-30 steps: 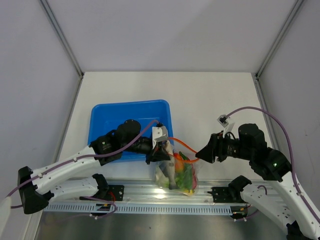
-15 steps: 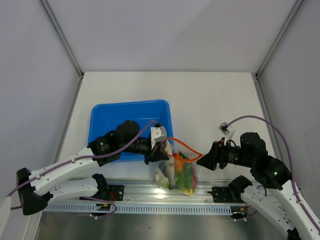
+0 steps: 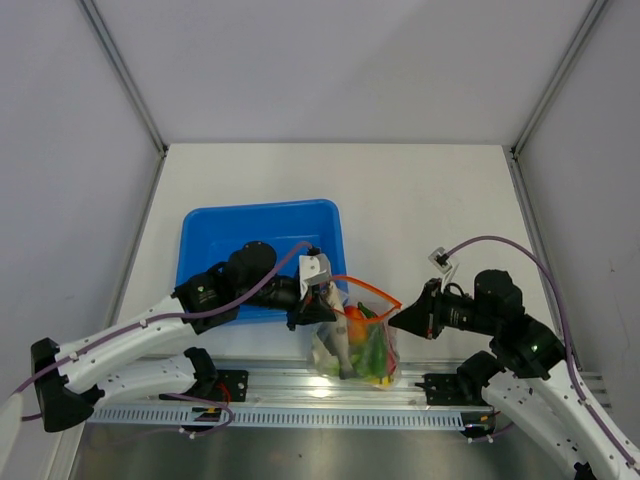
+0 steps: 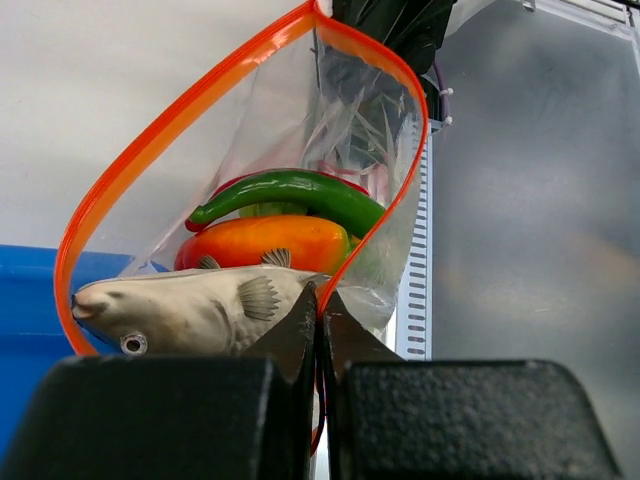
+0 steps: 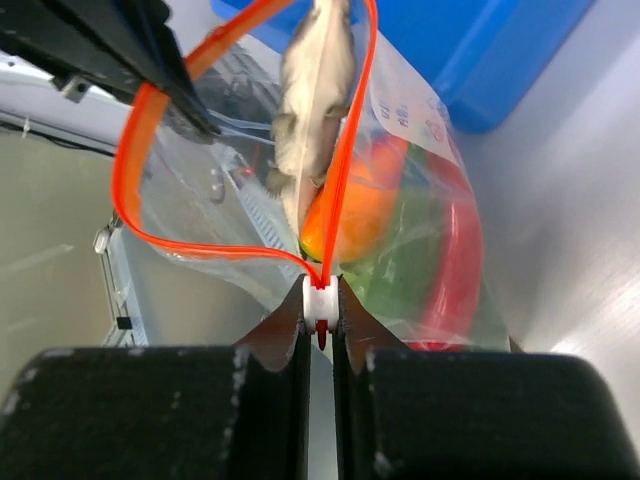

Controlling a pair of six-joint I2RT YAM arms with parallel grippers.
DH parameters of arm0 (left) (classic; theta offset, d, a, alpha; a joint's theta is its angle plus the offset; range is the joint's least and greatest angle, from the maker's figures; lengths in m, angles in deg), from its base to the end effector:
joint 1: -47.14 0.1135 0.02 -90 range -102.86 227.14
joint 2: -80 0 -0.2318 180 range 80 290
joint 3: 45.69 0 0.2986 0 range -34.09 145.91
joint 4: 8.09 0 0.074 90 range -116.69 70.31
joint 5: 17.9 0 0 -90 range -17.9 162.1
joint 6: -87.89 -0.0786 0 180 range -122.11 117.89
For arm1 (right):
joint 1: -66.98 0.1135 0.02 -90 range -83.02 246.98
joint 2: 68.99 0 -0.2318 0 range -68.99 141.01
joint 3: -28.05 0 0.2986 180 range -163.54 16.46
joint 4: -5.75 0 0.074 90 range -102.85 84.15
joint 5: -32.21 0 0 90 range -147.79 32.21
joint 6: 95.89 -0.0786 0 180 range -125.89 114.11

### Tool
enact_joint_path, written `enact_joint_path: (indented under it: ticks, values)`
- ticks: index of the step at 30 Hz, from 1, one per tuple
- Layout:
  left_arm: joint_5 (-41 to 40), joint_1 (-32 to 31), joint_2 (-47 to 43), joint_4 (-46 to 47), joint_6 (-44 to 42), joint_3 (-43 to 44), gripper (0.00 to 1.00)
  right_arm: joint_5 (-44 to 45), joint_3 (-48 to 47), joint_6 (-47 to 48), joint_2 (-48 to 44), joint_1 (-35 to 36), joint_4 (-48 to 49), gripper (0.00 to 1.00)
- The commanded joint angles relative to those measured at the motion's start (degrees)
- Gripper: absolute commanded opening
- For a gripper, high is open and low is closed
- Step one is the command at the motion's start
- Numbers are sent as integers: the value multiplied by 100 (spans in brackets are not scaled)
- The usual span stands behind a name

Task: Place the food in the zip-top bag and seal the zipper
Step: Adjust the zipper food storage bag at the center of the board.

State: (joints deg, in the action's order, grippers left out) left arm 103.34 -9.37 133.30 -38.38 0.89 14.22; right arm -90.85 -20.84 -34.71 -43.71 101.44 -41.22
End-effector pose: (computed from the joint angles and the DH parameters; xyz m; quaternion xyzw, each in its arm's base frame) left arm 0.1356 -0.2789 0.2770 0.4945 0.6536 -0.4571 0.3455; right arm 0.1509 0.1555 0.2766 -0.1955 0.7924 0.4787 0.3236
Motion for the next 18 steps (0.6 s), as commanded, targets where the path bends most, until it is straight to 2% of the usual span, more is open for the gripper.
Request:
enact_joint_path:
  ticks: [1,9,11,13,15,18]
  values:
    - [57,-18,-179,59,-37,20,1,-210,-163,209,-215,26,541,0]
    - [-557,-18,-566,-388,-168,117,1,36,-612,500,-225,26,153,0]
    - [-855,-18,-601,-494,-177,283,12,-16,-533,526,-243,17,215,0]
    - [-962,-18,-601,-600,-195,397,32,-69,-472,535,-251,26,285,0]
    - [-910,-18,-584,-547,-248,556,40,-192,-436,544,-251,26,382,0]
    - [-594,-18,-382,-416,-283,916,63,-341,-427,561,-208,26,461,0]
